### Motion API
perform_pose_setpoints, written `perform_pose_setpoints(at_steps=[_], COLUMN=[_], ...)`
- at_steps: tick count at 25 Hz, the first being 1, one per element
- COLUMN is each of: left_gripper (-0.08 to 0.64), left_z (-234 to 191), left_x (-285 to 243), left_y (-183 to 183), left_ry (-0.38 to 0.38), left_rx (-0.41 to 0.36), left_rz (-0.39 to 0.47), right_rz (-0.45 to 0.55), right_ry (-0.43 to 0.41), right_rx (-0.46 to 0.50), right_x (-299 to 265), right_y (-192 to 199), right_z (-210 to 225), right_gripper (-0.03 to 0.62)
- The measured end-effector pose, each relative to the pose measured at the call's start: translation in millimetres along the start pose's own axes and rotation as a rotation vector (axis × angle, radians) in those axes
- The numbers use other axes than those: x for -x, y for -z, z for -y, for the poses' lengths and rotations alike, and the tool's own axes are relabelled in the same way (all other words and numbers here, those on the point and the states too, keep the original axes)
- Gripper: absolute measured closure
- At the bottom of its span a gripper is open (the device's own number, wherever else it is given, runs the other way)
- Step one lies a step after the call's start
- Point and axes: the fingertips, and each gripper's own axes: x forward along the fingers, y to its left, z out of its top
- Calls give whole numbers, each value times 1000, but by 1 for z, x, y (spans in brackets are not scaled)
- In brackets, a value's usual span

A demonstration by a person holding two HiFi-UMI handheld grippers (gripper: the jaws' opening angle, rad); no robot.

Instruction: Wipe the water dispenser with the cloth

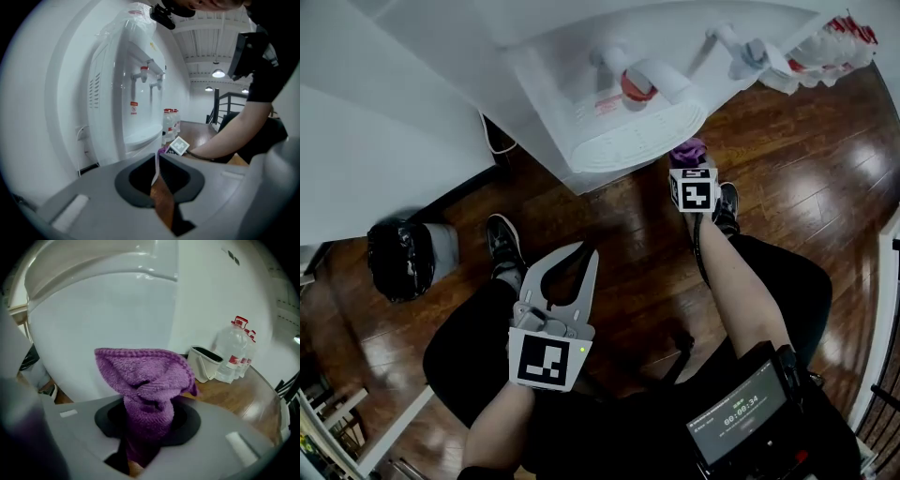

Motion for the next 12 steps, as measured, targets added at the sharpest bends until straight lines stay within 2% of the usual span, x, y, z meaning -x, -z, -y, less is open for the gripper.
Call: perform_pose_setpoints(at_steps=[2, 3, 7, 12], left_gripper=[515, 515, 515, 515], left_z=[-1, -2, -2, -1], left_x=[-1, -1, -1, 1], left_y=[3, 5, 4, -1], left_ry=[-7, -8, -5, -6], left_rx=[0, -2, -9, 12], left_rz=[-7, -9, -3, 11], right_rz=[-5, -6, -5, -8], right_ry=[-21, -62, -299, -557], right_rx=[18, 44, 296, 374], right_x=[0, 1, 15, 36], right_y=[4, 8, 21, 27], right_z=[-31, -54, -172, -280], right_gripper=[448, 449, 449, 449])
